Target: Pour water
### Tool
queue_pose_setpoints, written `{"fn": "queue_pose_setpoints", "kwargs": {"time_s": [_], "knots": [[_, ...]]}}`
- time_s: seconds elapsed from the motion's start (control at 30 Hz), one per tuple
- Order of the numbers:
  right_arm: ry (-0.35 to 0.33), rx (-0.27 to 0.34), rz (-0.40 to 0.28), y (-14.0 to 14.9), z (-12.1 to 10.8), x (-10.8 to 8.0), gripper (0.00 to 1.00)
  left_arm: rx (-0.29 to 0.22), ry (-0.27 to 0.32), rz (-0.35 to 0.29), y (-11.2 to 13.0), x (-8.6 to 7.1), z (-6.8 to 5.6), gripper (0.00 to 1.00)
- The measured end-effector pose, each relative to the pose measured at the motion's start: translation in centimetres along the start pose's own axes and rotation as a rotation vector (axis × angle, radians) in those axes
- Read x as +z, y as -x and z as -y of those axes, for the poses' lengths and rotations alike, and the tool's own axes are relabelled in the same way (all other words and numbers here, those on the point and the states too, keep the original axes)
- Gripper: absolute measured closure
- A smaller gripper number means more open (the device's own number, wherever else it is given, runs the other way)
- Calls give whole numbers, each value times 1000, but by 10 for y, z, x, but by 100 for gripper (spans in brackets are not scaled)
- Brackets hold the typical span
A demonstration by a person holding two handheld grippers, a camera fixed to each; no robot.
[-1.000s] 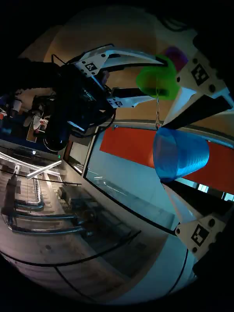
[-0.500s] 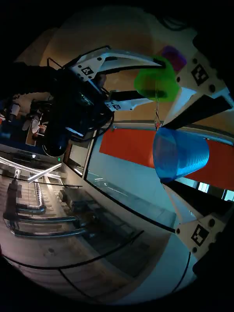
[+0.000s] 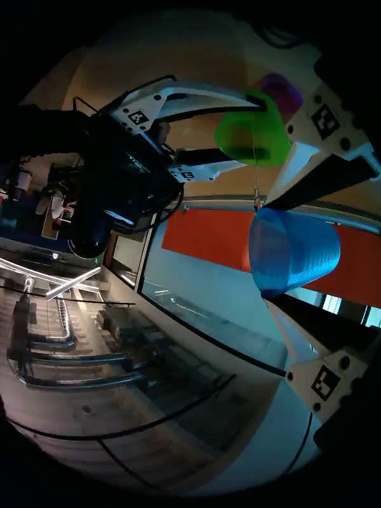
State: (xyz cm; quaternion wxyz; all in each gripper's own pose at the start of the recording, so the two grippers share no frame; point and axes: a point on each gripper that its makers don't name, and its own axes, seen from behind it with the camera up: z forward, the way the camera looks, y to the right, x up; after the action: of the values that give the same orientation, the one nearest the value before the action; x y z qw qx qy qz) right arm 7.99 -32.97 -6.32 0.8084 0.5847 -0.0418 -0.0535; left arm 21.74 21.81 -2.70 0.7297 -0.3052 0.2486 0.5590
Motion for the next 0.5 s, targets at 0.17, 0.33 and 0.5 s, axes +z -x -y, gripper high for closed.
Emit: {"fn": "queue_pose_setpoints", "kwargs": {"time_s": [0.17,0.33,0.5], "knots": [[1,-1,3,1,0,0,10,6,-3,-2,-1,-2,2,13],[0,-2,3,0,0,-1,10,14,-6,-6,-3,-2,2,13],[-1,-4,3,0,0,-1,10,25,-9,-7,-4,-2,2,13]]}}
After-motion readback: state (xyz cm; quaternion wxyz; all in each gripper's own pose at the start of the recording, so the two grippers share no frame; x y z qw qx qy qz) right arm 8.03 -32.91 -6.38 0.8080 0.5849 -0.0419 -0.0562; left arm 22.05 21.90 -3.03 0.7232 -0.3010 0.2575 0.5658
